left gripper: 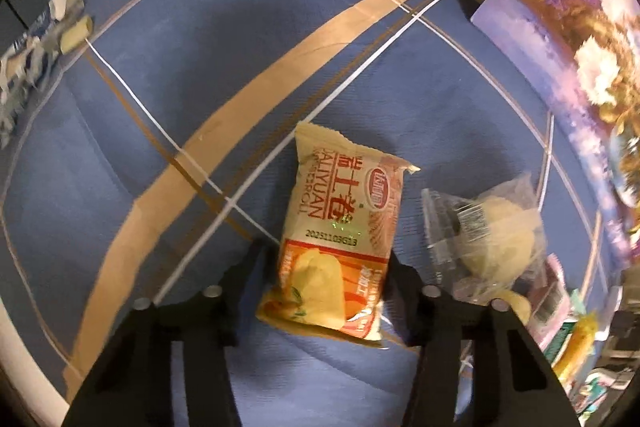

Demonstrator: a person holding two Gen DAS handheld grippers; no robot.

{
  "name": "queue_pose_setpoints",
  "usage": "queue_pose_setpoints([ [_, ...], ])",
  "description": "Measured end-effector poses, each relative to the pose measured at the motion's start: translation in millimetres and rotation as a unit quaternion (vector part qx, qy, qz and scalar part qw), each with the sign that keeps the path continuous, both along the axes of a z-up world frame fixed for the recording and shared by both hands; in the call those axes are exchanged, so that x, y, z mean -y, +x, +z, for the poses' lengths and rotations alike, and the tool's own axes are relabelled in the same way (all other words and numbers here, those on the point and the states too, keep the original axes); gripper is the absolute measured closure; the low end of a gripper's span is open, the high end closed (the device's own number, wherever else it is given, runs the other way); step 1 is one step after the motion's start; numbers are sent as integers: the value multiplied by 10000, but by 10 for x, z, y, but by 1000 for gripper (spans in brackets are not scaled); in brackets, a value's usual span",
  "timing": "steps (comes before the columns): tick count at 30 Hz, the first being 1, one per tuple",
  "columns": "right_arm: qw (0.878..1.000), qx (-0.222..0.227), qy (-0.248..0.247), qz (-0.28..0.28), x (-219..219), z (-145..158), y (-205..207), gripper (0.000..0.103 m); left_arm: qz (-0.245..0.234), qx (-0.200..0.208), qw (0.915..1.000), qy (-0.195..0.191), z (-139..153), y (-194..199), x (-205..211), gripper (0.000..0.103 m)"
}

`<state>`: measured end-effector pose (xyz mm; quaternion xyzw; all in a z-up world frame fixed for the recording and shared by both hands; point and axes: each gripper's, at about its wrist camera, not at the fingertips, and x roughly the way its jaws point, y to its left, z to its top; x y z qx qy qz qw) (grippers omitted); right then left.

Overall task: Organize snacks
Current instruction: 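Grasp the yellow-orange roll packet with the left tool while the right tool grasps the pink packet, then lift the roll packet and pink packet and carry both over the tray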

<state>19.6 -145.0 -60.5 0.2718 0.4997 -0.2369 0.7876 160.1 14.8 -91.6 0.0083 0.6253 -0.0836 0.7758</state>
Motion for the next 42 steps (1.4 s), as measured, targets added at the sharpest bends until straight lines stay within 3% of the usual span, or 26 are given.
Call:
queue_pose_setpoints([
  [3, 9998, 47, 142, 111, -8, -18, 39, 49, -58, 9, 9999, 107, 3, 7, -2, 53],
  [17, 9990, 159, 409, 2, 30, -162, 91, 49, -178, 45, 9995, 267, -31, 41, 167, 53],
  [28, 9984, 301, 448, -190, 118, -159, 182, 48, -256, 102, 9987, 430, 0, 28, 284, 53],
  [31, 9975, 381, 558, -229, 133, -158, 206, 44, -239, 89, 9988, 425, 5, 36, 293, 53],
  [42, 9959, 474, 662, -399, 183, -157, 151, 46, -258, 107, 9986, 453, -12, 27, 317, 53],
])
